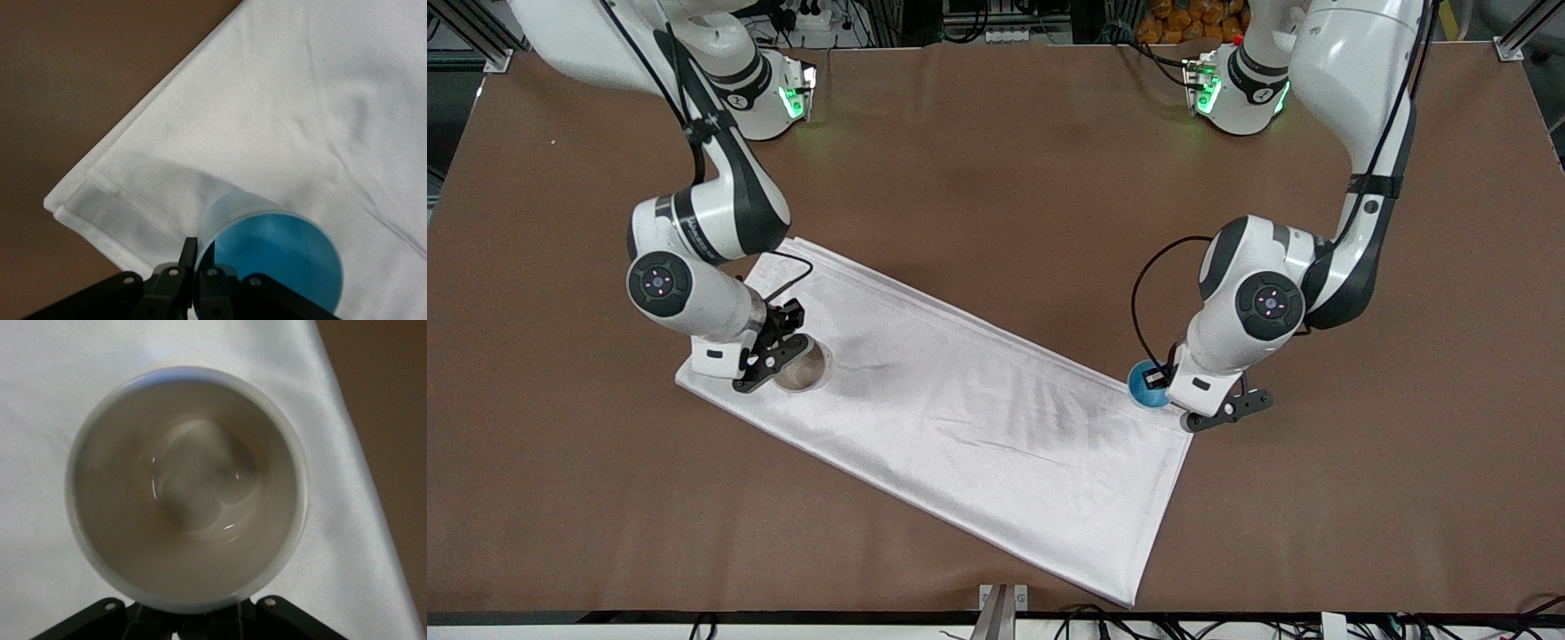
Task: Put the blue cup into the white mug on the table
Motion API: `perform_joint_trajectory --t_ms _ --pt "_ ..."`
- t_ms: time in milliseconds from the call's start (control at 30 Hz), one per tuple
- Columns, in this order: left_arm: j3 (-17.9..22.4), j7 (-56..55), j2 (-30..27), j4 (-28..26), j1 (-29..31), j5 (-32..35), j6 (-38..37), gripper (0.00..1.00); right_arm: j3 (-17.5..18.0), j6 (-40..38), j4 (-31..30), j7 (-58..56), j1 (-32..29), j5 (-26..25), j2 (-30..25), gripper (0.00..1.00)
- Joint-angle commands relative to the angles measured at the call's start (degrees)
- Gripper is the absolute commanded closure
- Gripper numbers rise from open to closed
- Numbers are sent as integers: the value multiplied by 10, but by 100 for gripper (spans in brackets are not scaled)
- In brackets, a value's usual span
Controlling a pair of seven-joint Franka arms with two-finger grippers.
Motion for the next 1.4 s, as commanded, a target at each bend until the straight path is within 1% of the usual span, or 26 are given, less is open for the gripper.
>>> perform_joint_trajectory --t_ms 0,100,167,233,267,333,433,467,600,667,767,833,900,1033,1133,1267,1367 --pt "-4 49 -99 -108 27 14 0 100 12 -129 54 53 11 17 -44 100" --pt "-4 66 -125 -142 31 14 0 100 12 -243 141 67 16 41 -45 100" --pt "-4 70 -137 -158 31 14 -1 100 11 -310 199 83 21 44 -43 100" --pt "-5 71 -150 -172 30 14 0 100 11 -360 242 107 33 46 -43 100" --pt "-5 71 -156 -179 30 14 0 100 11 -375 256 124 39 46 -43 100" --pt "-6 71 -167 -192 30 14 0 100 14 -387 262 160 53 51 -45 100" --pt "-6 71 -190 -215 28 14 -1 100 12 -384 262 235 82 87 -52 100" --pt "-6 71 -201 -224 28 14 -1 100 12 -379 261 262 94 91 -52 100" --pt "-10 77 -235 -249 27 14 -8 100 12 -339 243 354 145 91 -49 100" --pt "-15 78 -245 -252 29 14 -21 100 12 -312 224 363 163 88 -50 100" --pt "-15 78 -253 -253 28 14 -34 100 14 -257 180 365 188 82 -52 100" --pt "-16 78 -255 -253 26 14 -36 100 17 -213 149 367 210 61 -55 100" --pt "-19 77 -255 -253 25 13 -37 100 20 -170 118 367 231 28 -54 100" --pt "-27 74 -255 -253 25 13 -37 100 52 -66 47 368 245 -30 -53 100" --pt "-30 70 -255 -253 25 12 -37 100 71 -10 13 368 244 -71 -48 100" --pt "-32 69 -254 -252 26 12 -40 100 83 41 -11 371 255 -84 -43 100" --pt "-32 69 -251 -251 25 11 -40 100 96 82 -31 416 261 -85 -41 100"
